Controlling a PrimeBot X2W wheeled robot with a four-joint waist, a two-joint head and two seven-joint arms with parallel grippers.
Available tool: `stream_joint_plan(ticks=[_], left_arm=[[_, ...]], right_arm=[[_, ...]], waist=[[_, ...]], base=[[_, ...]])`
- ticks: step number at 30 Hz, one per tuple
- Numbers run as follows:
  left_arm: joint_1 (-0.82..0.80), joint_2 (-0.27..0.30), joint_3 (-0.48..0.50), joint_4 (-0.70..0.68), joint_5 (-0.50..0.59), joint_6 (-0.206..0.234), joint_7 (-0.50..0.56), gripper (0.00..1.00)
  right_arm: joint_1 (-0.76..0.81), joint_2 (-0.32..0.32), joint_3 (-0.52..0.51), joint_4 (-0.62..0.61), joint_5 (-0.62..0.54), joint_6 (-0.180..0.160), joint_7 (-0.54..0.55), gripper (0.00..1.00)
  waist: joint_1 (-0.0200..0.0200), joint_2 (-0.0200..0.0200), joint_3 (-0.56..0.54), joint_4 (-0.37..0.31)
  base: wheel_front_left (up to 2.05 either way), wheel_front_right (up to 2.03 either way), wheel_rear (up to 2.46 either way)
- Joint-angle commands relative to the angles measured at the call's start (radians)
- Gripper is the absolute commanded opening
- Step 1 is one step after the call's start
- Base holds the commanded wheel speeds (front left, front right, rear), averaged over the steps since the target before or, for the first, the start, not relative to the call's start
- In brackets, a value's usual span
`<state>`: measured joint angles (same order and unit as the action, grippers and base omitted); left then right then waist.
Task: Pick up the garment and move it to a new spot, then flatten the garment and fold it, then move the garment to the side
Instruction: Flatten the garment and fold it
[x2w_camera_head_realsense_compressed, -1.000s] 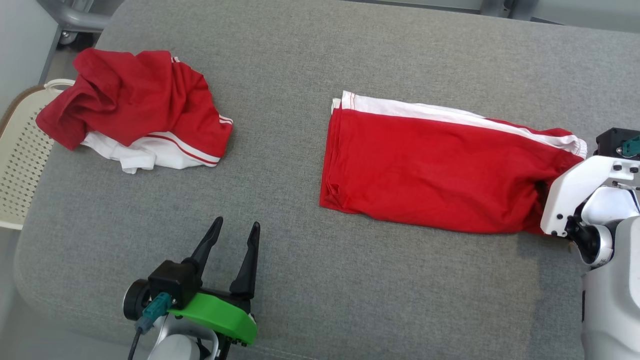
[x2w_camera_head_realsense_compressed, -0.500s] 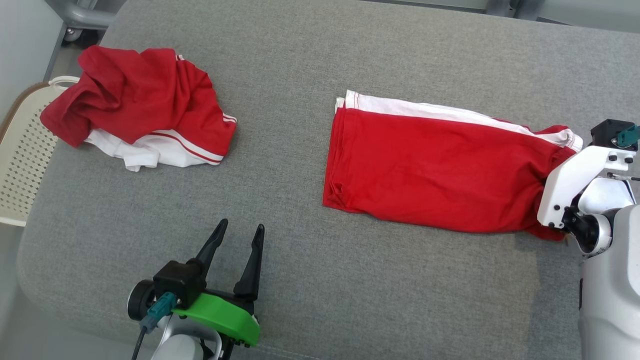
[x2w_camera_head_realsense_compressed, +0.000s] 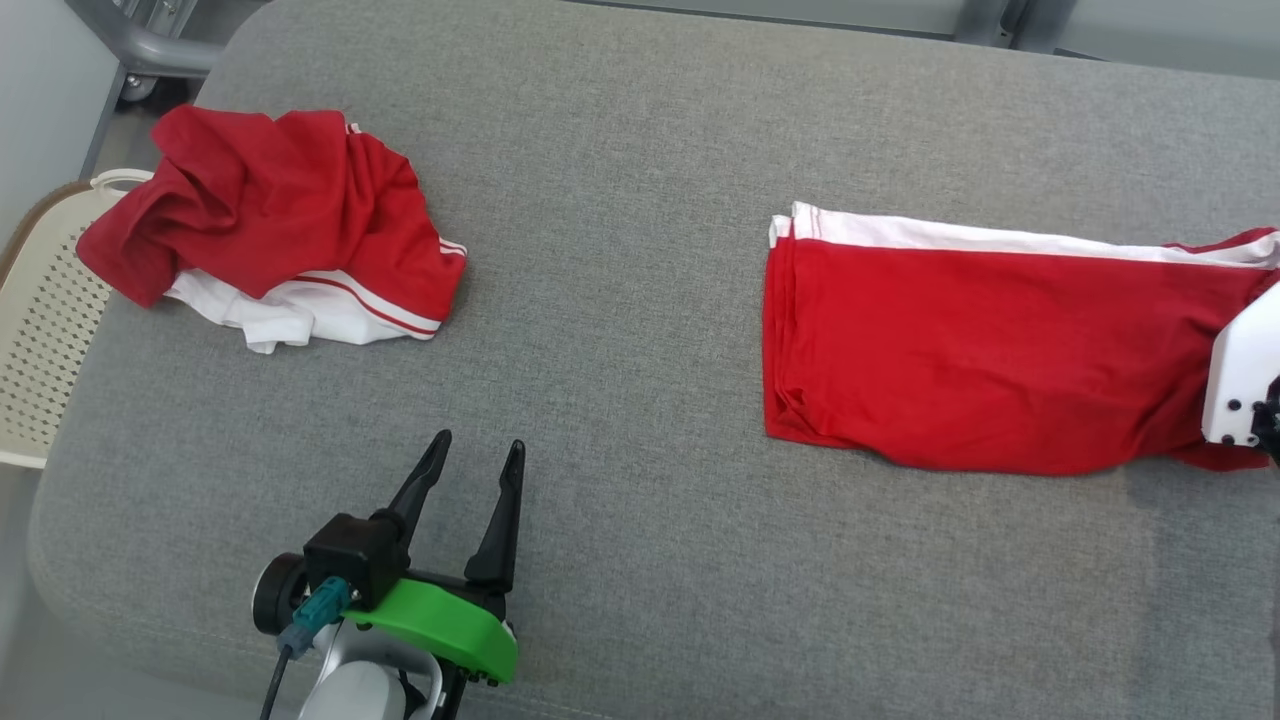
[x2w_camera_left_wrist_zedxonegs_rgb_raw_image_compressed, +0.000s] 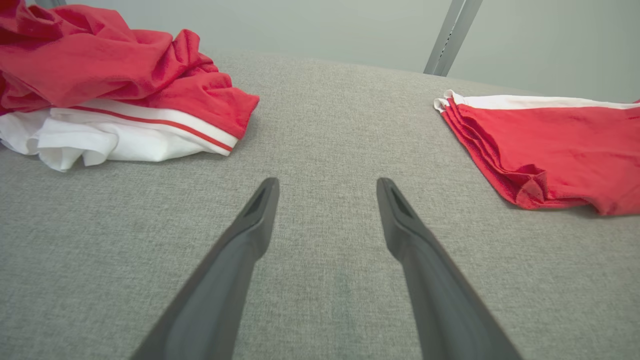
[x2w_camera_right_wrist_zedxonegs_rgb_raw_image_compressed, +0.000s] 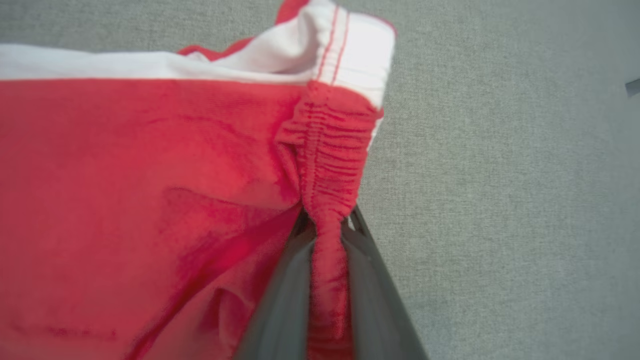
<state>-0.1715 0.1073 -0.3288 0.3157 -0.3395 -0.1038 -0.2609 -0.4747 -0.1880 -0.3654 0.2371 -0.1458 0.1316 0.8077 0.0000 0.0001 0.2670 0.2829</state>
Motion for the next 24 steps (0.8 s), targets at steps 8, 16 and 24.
stream_joint_plan(ticks=[8, 16, 24], left_arm=[[0.008, 0.015, 0.002, -0.008, 0.013, 0.017, -0.005, 1.00], [0.019, 0.042, 0.000, -0.076, 0.074, 0.056, -0.005, 1.00], [0.037, 0.057, 0.004, -0.118, 0.078, 0.077, -0.001, 1.00]], right_arm=[[0.027, -0.030, 0.073, -0.083, 0.050, -0.002, 0.084, 0.00], [0.057, -0.002, 0.185, -0.147, 0.140, -0.002, 0.157, 0.00], [-0.008, 0.096, 0.218, -0.059, 0.210, -0.002, 0.140, 0.00]], waist=[[0.0000, -0.0001, -0.048, 0.004], [0.0000, -0.0001, -0.084, 0.026], [0.0000, -0.0001, -0.098, 0.055]], base=[[0.00, 0.00, 0.00], [0.00, 0.00, 0.00], [0.00, 0.00, 0.00]])
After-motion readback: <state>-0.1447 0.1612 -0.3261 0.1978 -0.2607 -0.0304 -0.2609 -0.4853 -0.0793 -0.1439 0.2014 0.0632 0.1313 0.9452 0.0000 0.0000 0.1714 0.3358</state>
